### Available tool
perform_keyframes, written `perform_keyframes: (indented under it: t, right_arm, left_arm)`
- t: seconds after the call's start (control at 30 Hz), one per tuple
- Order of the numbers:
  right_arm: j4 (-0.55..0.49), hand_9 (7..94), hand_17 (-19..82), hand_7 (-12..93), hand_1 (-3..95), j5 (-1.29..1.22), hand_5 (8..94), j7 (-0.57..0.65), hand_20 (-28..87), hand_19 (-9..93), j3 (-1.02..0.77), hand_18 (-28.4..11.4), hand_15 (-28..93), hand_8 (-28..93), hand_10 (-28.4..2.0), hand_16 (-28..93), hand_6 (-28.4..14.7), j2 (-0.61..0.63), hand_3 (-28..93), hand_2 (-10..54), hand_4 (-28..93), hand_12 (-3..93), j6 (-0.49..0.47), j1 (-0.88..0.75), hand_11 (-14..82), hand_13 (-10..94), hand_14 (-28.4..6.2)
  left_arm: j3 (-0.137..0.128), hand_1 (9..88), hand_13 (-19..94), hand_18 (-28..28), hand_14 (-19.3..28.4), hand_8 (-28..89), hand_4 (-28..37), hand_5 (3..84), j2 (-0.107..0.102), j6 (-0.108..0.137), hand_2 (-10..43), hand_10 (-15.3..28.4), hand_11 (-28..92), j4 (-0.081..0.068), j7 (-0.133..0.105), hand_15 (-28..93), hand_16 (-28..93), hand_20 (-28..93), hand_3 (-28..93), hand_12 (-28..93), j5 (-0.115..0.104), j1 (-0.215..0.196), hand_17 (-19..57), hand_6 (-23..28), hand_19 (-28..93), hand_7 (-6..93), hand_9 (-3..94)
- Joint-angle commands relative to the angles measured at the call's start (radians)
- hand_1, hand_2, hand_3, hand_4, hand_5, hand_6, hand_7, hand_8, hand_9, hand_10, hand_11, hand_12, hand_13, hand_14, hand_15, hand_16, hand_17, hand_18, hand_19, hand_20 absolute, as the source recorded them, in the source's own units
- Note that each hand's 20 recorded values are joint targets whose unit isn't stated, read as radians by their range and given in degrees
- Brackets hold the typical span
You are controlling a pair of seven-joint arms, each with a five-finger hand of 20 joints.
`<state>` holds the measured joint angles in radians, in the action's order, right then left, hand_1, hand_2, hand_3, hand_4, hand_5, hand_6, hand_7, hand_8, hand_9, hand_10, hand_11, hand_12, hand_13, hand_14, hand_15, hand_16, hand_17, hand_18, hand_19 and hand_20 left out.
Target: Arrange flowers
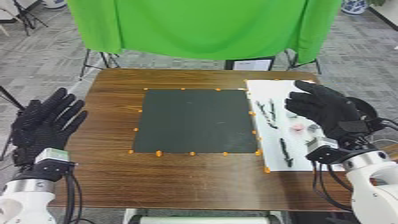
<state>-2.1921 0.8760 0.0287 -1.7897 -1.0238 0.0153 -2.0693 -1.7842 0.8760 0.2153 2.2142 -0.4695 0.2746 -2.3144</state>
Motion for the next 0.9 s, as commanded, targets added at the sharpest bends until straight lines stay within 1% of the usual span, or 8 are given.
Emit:
perform_keyframes:
  t: [0.03,0.2,0.53,0.57,0.73,0.77,0.83,0.9]
  right_arm:
    - [-0.012,50.8,19,21,19.6,0.013,49.2,0.003,24,26,-0.009,-17.6,13,-13,-16.0,24,-2.2,-0.008,81,-2.8,-23,17.1,-0.008,-0.012,8.5,43,-15.1]
    - [-0.008,50.8,20,21,19.7,0.013,49.3,-0.001,24,26,-0.002,-17.6,13,-13,-16.0,24,-2.1,-0.001,81,-2.7,-23,17.0,-0.003,-0.005,8.5,43,-15.0]
    - [-0.013,51.0,19,21,19.8,0.019,49.4,0.0,25,30,-0.007,-17.9,14,-13,-16.0,24,-2.2,0.0,81,-2.6,-23,17.0,0.006,-0.01,8.6,43,-15.0]
    - [-0.011,51.0,19,21,19.8,0.02,49.4,0.003,25,30,-0.006,-17.9,14,-13,-16.0,24,-2.2,-0.001,81,-2.6,-23,17.0,0.002,-0.005,8.6,43,-15.0]
    - [-0.028,51.0,19,21,19.9,0.101,49.5,0.051,26,32,-0.009,-18.0,16,-13,-16.1,24,-2.2,0.009,81,-2.4,-23,16.9,0.041,-0.011,8.6,44,-15.2]
    - [-0.041,51.1,20,21,19.9,0.16,49.5,0.084,27,34,-0.009,-18.3,16,-13,-16.2,24,-2.3,0.012,81,-2.3,-23,17.0,0.066,-0.015,8.7,44,-15.3]
    - [-0.055,52.0,20,21,20.0,0.368,49.7,0.118,28,37,0.04,-19.2,18,-12,-16.8,24,-2.7,0.046,80,-2.2,-23,17.1,0.209,-0.016,9.5,46,-15.5]
    - [-0.065,53.0,21,21,19.5,0.605,50.6,0.198,28,41,0.085,-19.9,21,-12,-17.0,23,-3.2,0.083,80,-2.8,-22,16.9,0.313,-0.016,10.3,47,-15.4]
  left_arm:
    - [-0.009,25.6,27,16.3,15.7,-7,-28.2,46.2,0.006,0.0,13.7,15.1,17,0.007,0.008,31,-7,12,73,13,0.0,-0.013,-6.8,9.3,39,11.5,37.8]
    - [-0.007,25.7,27,16.3,15.7,-7,-28.1,46.3,0.005,0.0,13.8,15.1,17,0.006,0.002,31,-7,12,73,13,-0.003,-0.012,-6.9,9.3,39,11.6,37.9]
    - [-0.004,25.7,27,16.5,15.7,-7,-28.1,46.4,0.008,0.007,13.9,15.1,17,0.008,0.0,31,-7,12,73,13,-0.003,-0.015,-7.0,9.3,39,11.5,38.0]
    - [-0.005,25.7,27,16.5,15.7,-7,-28.1,46.4,0.007,0.006,13.9,15.0,17,0.009,-0.005,31,-7,12,73,13,-0.004,-0.02,-7.0,9.3,39,11.5,38.0]
    - [-0.006,25.7,27,16.6,15.7,-7,-28.2,46.5,0.009,0.012,13.9,15.0,17,0.012,-0.007,31,-7,12,73,13,-0.004,-0.025,-7.0,9.3,39,11.5,38.1]
    - [-0.007,25.7,27,16.6,15.8,-7,-28.2,46.5,0.01,0.01,14.0,15.0,17,0.012,-0.006,31,-7,12,73,13,-0.004,-0.026,-7.0,9.3,39,11.5,38.1]
    - [-0.008,25.7,27,16.6,15.8,-7,-28.2,46.5,0.01,0.016,14.0,15.0,17,0.014,-0.008,32,-7,12,73,13,-0.004,-0.029,-7.0,9.3,39,11.6,38.1]
    - [-0.006,25.7,27,16.6,15.8,-7,-28.2,46.5,0.009,0.022,14.0,15.2,17,0.016,-0.012,32,-7,12,73,13,-0.006,-0.029,-7.0,9.3,39,11.7,38.2]
